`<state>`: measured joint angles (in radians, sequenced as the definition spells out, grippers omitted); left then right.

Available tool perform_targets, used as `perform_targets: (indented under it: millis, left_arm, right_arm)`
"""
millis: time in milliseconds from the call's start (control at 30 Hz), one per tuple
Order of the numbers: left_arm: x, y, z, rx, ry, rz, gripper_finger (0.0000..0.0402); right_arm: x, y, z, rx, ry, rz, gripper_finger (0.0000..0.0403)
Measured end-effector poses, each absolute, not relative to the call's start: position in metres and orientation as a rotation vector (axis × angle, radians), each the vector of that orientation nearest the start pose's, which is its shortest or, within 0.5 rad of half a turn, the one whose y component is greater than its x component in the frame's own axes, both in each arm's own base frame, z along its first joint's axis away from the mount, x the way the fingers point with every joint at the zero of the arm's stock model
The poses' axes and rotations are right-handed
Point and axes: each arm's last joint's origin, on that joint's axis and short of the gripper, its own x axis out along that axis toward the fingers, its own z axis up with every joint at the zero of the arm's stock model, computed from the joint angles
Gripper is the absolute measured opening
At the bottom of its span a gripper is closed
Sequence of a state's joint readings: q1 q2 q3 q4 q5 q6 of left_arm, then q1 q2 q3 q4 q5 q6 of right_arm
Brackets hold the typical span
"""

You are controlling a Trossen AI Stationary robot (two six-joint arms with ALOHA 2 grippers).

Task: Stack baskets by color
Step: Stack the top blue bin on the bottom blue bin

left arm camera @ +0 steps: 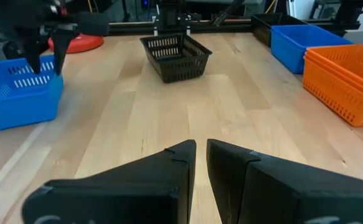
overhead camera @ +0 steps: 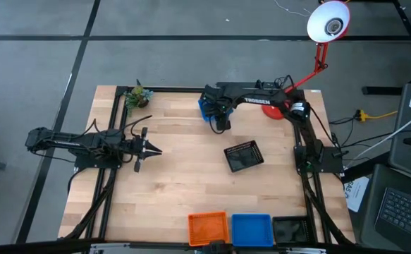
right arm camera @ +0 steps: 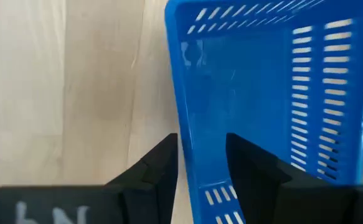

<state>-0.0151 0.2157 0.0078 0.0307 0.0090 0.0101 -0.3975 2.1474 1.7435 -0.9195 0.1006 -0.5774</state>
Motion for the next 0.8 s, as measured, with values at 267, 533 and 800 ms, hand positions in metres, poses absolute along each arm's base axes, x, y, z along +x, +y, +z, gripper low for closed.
perform_targets:
  millis: [267,533,800]
  left_arm:
    - [0.109,-0.002,0.151,0.011,0.177,-0.025,0.0031]
    - [0.109,-0.002,0.151,0.011,0.177,-0.024,0.0031]
    - [0.109,-0.002,0.151,0.011,0.178,-0.025,0.0031]
  right_arm:
    - [0.411,-0.159,0.176,-0.222,1.399,-0.066,0.0135]
    - [0.414,-0.147,0.175,-0.171,1.400,-0.097,0.0031]
    - [0.426,-0.128,0.197,-0.217,1.391,-0.212,0.0006]
